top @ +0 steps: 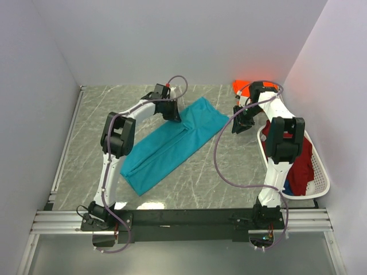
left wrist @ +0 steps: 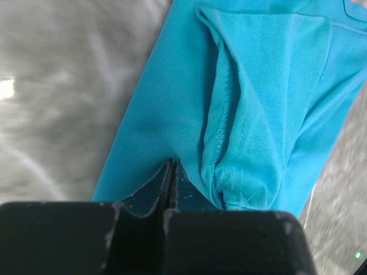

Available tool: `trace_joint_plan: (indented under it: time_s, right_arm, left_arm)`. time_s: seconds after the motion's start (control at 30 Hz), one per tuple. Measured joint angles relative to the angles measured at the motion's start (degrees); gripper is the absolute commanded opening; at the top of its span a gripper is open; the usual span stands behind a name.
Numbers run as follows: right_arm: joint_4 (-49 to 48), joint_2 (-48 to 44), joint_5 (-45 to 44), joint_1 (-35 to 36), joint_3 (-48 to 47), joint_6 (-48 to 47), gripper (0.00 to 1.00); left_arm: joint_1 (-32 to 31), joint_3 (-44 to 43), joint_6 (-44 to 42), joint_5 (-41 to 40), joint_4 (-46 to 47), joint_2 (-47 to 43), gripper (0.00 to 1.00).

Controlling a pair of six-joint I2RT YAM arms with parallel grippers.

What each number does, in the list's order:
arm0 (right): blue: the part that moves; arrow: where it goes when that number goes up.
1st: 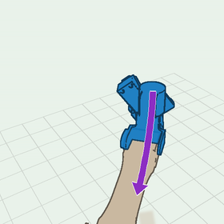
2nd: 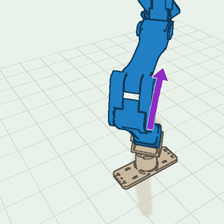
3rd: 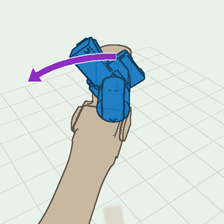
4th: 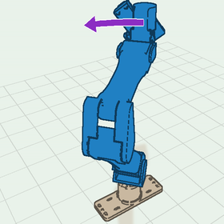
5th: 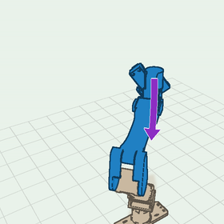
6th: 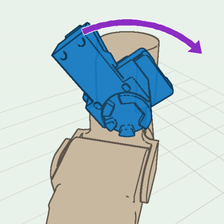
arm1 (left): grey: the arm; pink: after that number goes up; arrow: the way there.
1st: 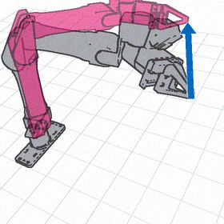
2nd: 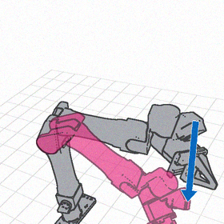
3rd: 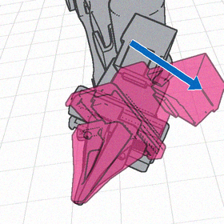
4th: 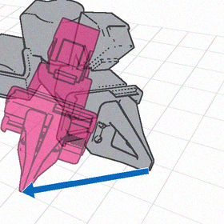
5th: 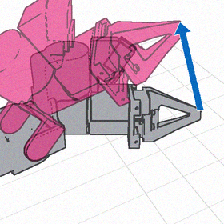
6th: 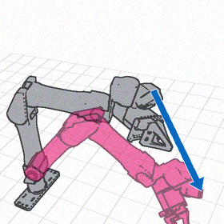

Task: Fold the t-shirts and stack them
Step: Fold the tshirt

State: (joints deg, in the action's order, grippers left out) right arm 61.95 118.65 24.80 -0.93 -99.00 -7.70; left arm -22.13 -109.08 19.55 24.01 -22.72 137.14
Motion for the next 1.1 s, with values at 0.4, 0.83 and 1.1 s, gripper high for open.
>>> trace_joint_plan:
  time_s: [0.4, 0.83, 1.1]
  right_arm:
    - [0.26, 0.0, -0.04, -0.09, -0.35, -0.04, 0.35]
    - [0.74, -0.02, 0.68, -0.11, -1.92, -0.7, 0.36]
    - [1.44, -0.39, 2.25, -0.11, -1.92, -1.22, 0.36]
  left_arm:
    - [13.0, 1.99, 9.4, -4.22, 4.48, -0.39, 0.02]
    - [21.59, 16.79, -5.14, -4.98, 3.04, -17.79, 0.62]
    - [18.93, 13.07, -32.79, -4.74, -8.0, -29.24, 0.71]
